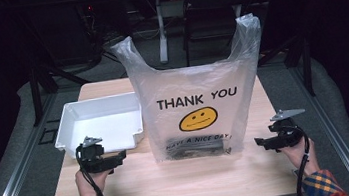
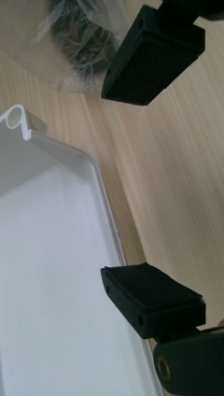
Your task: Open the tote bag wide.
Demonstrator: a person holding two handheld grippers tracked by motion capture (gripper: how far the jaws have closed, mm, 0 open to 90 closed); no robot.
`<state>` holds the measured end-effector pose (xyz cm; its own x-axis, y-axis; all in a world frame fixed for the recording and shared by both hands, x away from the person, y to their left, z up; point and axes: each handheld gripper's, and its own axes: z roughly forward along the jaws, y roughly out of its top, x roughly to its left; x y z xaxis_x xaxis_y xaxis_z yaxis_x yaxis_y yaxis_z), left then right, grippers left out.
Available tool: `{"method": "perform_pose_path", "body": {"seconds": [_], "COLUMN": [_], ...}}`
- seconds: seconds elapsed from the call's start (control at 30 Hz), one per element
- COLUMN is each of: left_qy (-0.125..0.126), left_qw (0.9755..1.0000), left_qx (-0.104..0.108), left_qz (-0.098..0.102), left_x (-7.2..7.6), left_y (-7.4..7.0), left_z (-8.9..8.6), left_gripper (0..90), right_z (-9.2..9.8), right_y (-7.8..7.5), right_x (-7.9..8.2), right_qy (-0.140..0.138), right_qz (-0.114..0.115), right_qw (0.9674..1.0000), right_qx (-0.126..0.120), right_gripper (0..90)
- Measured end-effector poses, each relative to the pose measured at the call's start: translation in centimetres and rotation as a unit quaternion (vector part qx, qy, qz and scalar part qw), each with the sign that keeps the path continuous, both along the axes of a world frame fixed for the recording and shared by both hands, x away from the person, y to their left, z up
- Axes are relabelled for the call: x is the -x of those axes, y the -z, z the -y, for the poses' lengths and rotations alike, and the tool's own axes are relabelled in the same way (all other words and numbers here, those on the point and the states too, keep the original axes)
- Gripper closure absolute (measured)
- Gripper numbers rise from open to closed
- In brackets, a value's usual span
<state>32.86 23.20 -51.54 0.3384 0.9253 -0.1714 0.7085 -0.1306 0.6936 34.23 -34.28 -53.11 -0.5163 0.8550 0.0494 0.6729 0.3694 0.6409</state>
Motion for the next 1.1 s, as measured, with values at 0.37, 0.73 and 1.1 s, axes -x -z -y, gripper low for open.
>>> {"method": "perform_pose_path", "body": {"seconds": [0.37, 0.73, 1.1], "left_qy": [0.047, 0.123, 0.17], "left_qw": [0.9986, 0.99, 0.9838], "left_qx": [0.023, 0.069, 0.057], "left_qz": [-0.013, 0.001, 0.011], "left_x": [-0.1, -1.4, -2.5], "left_y": [0.5, -0.4, 0.2], "left_z": [1.8, 6.6, 10.0], "left_gripper": [13.5, 15.2, 62.3], "right_z": [-2.4, -5.0, -7.8], "right_y": [-0.5, -2.5, -2.6], "right_x": [0.4, 0.3, -1.4], "right_qy": [-0.045, -0.083, -0.097], "right_qz": [-0.023, 0.003, 0.006], "right_qw": [0.9986, 0.995, 0.9928], "right_qx": [-0.014, -0.055, -0.071], "right_gripper": [21.9, 26.0, 73.7]}}
